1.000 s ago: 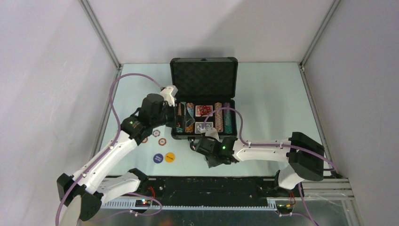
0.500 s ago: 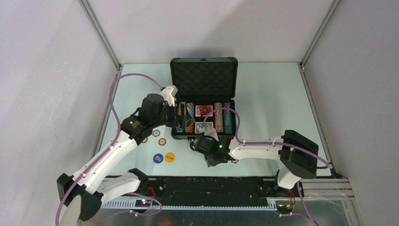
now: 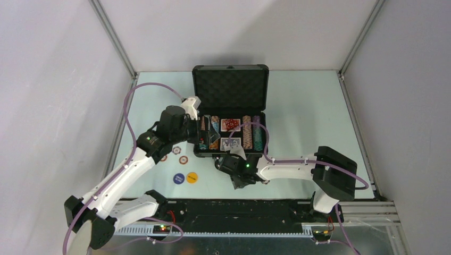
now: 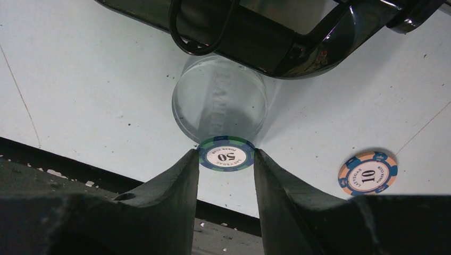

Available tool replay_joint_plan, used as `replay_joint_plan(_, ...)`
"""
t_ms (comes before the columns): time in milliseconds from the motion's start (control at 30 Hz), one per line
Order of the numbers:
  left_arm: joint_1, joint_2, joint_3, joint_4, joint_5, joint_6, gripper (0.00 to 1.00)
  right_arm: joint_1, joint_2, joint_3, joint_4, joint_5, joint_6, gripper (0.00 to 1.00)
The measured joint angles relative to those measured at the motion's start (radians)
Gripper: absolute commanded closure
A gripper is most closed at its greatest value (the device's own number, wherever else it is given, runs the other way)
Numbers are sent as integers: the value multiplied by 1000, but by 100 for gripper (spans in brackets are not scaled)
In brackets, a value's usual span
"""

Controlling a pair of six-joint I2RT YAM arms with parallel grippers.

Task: Pack up texas hold em set

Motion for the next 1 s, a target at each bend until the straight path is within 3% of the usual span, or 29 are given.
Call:
replay_joint_plan(400,0,0,0,0,0,0,4,0,5,0,16,-1,-2,42)
replay_joint_plan(1000,0,0,0,0,0,0,4,0,5,0,17,-4,-2,40)
